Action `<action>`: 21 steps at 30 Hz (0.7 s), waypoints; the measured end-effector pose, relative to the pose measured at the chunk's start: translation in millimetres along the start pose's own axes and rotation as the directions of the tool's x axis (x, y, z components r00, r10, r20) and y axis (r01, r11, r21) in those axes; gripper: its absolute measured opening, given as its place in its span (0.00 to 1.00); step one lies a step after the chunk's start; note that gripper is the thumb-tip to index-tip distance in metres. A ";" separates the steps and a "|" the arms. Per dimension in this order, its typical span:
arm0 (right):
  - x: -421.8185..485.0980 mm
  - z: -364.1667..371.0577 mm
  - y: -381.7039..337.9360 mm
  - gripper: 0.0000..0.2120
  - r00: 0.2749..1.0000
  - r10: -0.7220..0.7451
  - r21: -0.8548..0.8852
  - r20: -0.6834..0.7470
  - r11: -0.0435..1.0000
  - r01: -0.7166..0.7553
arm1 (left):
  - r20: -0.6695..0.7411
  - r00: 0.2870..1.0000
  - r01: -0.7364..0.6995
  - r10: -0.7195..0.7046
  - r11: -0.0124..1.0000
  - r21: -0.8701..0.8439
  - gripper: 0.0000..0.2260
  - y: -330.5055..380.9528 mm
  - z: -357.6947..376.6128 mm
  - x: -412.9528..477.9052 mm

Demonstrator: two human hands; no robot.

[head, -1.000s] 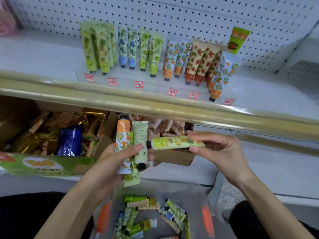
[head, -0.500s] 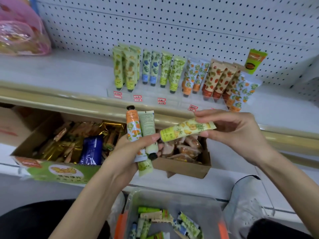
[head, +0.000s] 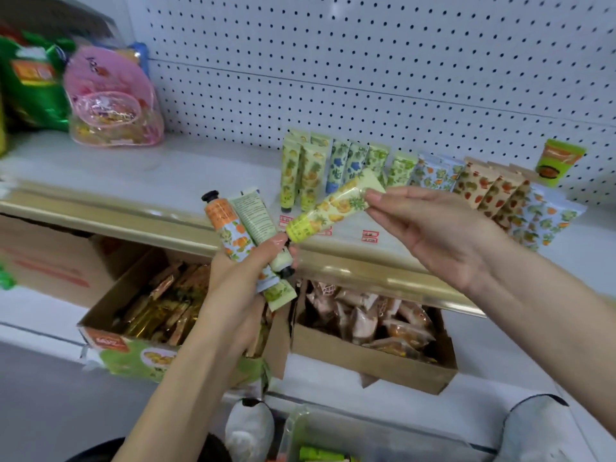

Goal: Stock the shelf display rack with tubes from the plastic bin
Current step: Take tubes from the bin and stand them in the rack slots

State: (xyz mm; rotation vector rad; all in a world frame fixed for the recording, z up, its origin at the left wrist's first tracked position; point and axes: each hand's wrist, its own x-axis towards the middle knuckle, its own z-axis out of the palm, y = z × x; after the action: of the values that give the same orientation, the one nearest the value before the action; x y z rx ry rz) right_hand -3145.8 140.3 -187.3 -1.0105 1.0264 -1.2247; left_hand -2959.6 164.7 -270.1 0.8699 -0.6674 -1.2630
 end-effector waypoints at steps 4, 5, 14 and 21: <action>12.2 16.1 -12.9 0.05 0.997 -0.070 -0.223 -0.038 0.973 0.060 | 0.053 0.996 -0.064 0.066 0.997 -0.040 0.04 10.4 0.7 17.2; 15.8 20.1 -16.7 0.05 0.996 -0.082 -0.262 -0.042 0.963 0.068 | 0.051 0.996 -0.065 0.067 0.997 -0.034 0.04 11.3 0.7 21.2; 46.3 49.0 -51.6 0.10 0.948 -0.313 -0.604 0.059 0.745 0.284 | -0.021 1.000 -0.024 0.023 0.998 -0.057 0.27 9.6 -15.4 45.4; 77.0 69.1 -25.7 0.06 0.896 -0.434 -0.725 0.093 0.588 0.360 | 0.057 0.998 0.017 -0.018 1.000 0.007 0.24 10.5 -34.1 49.4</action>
State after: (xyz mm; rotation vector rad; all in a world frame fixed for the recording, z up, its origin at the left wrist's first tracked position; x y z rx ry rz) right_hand -3080.0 64.8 -150.6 -1.9181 1.4727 -1.2342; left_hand -2916.1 123.4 -280.9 0.8491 -0.7113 -1.3060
